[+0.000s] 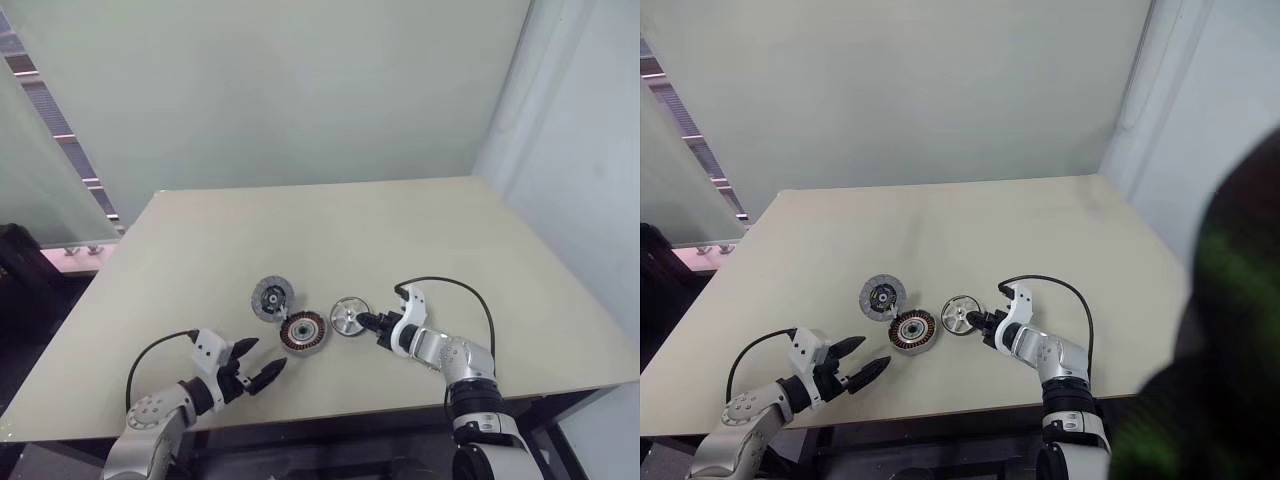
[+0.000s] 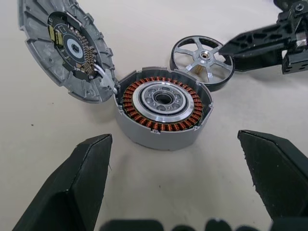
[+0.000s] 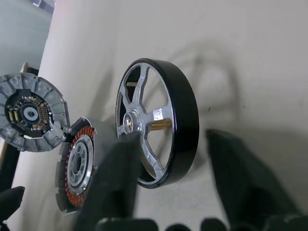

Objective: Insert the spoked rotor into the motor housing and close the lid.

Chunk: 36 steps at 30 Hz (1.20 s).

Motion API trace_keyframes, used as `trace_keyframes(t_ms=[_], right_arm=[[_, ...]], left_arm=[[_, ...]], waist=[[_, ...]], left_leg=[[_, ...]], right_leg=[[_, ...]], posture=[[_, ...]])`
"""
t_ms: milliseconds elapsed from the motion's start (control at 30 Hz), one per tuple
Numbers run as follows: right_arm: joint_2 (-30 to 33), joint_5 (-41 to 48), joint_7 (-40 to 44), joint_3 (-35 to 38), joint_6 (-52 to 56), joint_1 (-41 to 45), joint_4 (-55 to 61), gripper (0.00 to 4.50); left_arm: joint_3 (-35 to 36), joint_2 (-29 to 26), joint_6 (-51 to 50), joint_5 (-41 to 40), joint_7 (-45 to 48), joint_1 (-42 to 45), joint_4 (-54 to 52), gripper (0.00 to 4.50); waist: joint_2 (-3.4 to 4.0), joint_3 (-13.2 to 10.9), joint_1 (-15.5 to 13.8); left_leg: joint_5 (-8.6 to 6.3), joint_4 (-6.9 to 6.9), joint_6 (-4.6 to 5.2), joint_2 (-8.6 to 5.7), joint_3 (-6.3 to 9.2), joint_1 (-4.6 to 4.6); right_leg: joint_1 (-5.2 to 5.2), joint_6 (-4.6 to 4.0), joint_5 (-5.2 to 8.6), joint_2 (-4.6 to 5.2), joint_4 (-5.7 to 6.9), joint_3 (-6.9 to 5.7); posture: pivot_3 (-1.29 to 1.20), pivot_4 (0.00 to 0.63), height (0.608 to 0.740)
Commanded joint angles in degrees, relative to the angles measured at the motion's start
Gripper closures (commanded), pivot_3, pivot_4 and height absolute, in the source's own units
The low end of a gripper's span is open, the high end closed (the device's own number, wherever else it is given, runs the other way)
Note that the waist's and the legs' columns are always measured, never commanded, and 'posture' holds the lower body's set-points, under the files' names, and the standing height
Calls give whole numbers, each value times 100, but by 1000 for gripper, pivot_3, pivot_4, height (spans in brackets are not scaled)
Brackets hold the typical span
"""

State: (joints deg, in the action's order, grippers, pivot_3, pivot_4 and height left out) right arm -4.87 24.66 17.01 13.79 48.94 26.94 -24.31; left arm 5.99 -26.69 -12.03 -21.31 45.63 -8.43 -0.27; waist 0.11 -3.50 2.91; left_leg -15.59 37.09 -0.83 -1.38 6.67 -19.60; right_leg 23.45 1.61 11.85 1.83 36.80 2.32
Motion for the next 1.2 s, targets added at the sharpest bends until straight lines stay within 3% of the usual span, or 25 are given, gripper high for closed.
trace_keyframes(t_ms=[33,100,400,600,867,1200], right_arm=[[19,194,-61,95,40,142,172,3507],[19,231,-122,150,53,130,198,4182],[-107,742,-409,633,341,184,346,4191],[-645,1454,-847,857,942,300,1072,4191],[-1176,1682,-1565,300,1223,308,1520,4191],[-1347,1663,-1676,-528,1142,225,1212,4191]], left_arm=[[154,-47,57,-96,-17,52,-248,0],[145,-44,64,-90,-16,63,-242,0],[134,-48,68,-88,1,112,-212,0],[150,-56,69,-83,2,147,-150,0],[223,-52,137,-74,-20,179,-15,0],[391,-98,216,-56,-19,63,72,0]], waist=[[0,0,-1],[0,0,0],[1,0,0],[6,-2,27],[8,-1,24],[8,-1,28]], left_leg=[[0,0,0,0,0,0],[0,0,0,0,0,0],[0,0,0,0,0,0],[0,-3,0,5,1,-1],[0,-6,1,2,1,-4],[0,-8,1,3,1,-4]], right_leg=[[0,0,0,0,0,0],[0,0,0,0,0,0],[0,0,0,0,0,0],[3,0,0,-4,0,-1],[4,0,0,-1,-5,0],[6,0,1,-2,-6,0]], posture=[[0,0,740],[0,0,740],[0,0,740],[0,0,740],[0,0,740],[0,0,740]])
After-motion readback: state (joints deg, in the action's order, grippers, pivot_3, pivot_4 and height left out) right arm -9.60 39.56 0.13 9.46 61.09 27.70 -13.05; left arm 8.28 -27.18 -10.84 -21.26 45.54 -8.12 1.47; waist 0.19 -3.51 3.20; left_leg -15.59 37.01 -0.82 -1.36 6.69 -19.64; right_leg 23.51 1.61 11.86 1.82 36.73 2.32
